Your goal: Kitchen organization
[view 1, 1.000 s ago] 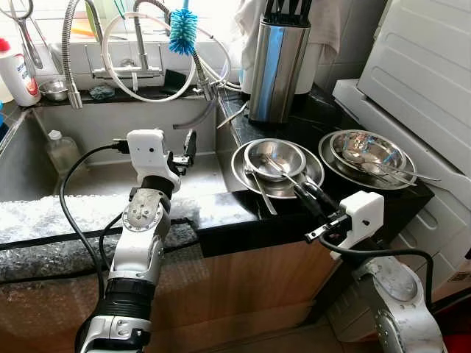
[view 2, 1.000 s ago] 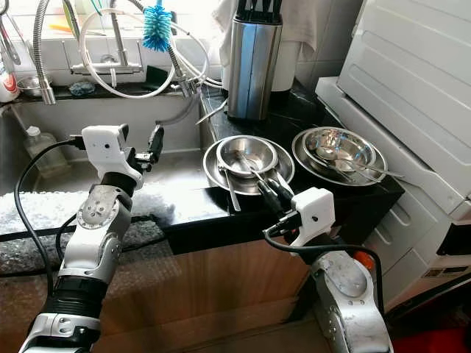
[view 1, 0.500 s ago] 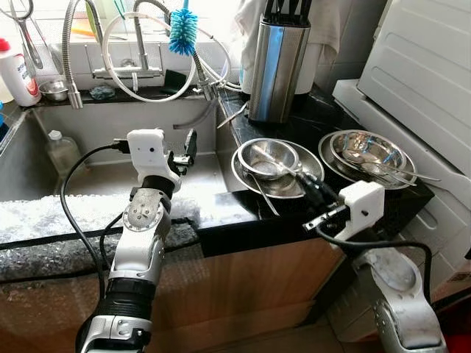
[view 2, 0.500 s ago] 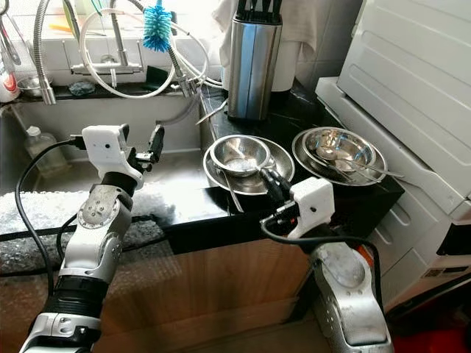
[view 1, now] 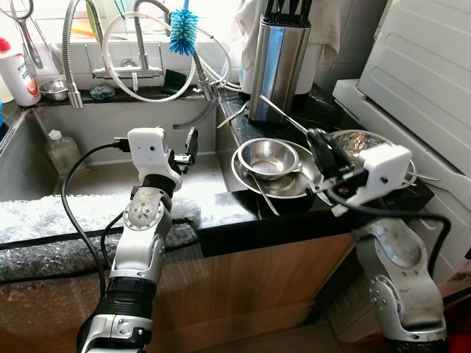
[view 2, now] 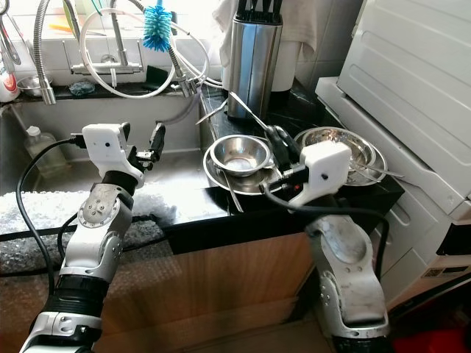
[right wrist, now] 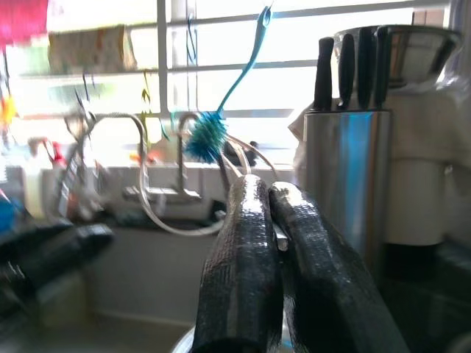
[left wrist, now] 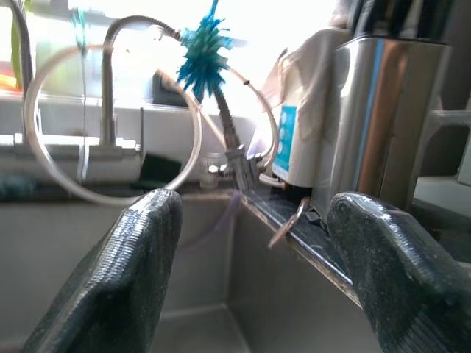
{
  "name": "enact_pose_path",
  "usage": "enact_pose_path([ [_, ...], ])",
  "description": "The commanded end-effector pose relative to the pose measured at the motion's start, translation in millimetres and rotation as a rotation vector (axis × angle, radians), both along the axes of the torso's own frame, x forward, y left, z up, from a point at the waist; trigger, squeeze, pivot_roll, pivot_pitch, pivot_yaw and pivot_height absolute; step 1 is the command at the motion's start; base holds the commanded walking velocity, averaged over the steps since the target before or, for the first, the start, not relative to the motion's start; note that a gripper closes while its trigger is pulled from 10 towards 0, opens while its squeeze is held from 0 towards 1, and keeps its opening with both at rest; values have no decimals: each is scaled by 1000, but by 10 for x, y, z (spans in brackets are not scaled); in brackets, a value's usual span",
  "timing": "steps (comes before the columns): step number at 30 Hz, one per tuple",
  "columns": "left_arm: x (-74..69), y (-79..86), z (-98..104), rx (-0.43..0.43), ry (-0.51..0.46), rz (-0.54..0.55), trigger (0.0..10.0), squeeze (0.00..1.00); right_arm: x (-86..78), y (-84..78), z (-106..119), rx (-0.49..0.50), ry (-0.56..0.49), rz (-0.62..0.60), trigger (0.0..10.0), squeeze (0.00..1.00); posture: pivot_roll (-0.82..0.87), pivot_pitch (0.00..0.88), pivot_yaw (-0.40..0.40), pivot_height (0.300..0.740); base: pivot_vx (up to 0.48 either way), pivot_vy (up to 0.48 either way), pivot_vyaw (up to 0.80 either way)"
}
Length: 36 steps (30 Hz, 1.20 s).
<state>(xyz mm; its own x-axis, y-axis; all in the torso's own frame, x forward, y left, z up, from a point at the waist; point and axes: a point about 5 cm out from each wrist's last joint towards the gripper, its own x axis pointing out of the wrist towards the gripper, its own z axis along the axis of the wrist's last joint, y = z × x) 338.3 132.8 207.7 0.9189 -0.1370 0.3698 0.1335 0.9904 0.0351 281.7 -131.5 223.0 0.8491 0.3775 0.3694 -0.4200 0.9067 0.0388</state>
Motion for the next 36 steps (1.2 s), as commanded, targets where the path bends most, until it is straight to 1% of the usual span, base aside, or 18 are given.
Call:
enact_pose_path([
  [1,-24,-114,148,126,-96,-22,10000,0,31,-43,101,105,22,-11,10000,0,-110,0,-73,740,0,0,0],
  [3,-43,-166,161,189,-124,-37,10000,0,47,-34,135,142,24,1,10000,0,-109,0,-76,740,0,0,0],
  [4,-52,-195,167,215,-135,-47,10000,0,54,-21,164,182,30,18,10000,0,-108,0,-77,740,0,0,0],
  [7,-64,-223,175,242,-151,-53,10000,0,65,6,213,257,49,41,10000,0,-109,0,-78,740,0,0,0],
  [8,-85,-267,175,316,-185,-62,10000,0,77,59,264,302,55,72,10000,0,-107,0,-79,740,0,0,0],
  [10,-101,-305,174,381,-213,-70,10000,0,91,116,293,375,91,99,10000,0,-107,0,-79,740,0,0,0],
  [11,-101,-305,174,381,-213,-70,10000,0,91,116,293,375,91,99,10000,0,-107,0,-79,740,0,0,0],
  [14,-103,-320,182,411,-232,-64,10000,0,126,167,242,397,168,89,10000,0,-106,0,-78,740,0,0,0],
  [16,-98,-323,192,425,-241,-53,10000,0,122,205,189,434,212,94,10000,0,-106,0,-78,740,0,0,0],
  [17,-98,-323,192,425,-241,-53,10000,0,122,205,189,434,212,94,10000,0,-106,0,-78,740,0,0,0],
  [20,-95,-337,178,446,-240,-54,10000,0,124,200,127,471,259,80,10000,0,-106,0,-77,740,0,0,0],
  [22,-96,-335,174,452,-241,-49,10000,0,143,186,70,508,320,61,10000,0,-108,0,-74,740,0,0,0],
  [24,-96,-339,175,458,-242,-52,10000,0,146,184,69,531,322,64,10000,0,-108,0,-74,740,0,0,0],
  [27,-99,-364,181,478,-255,-66,10000,0,140,219,97,586,339,119,10000,0,-104,0,-75,740,0,0,0],
  [28,-100,-382,191,491,-265,-73,10000,0,132,262,126,600,349,155,10000,0,-103,0,-76,740,0,0,0],
  [32,-100,-405,201,500,-274,-79,10000,0,115,329,162,605,366,192,10000,0,-104,0,-75,740,0,0,0],
  [34,-105,-432,189,520,-277,-89,10000,0,87,395,165,617,390,237,10000,0,-103,0,-75,740,0,0,0],
  [36,-105,-435,188,523,-278,-90,10000,0,83,404,164,616,394,243,10000,0,-102,0,-76,740,0,0,0],
])
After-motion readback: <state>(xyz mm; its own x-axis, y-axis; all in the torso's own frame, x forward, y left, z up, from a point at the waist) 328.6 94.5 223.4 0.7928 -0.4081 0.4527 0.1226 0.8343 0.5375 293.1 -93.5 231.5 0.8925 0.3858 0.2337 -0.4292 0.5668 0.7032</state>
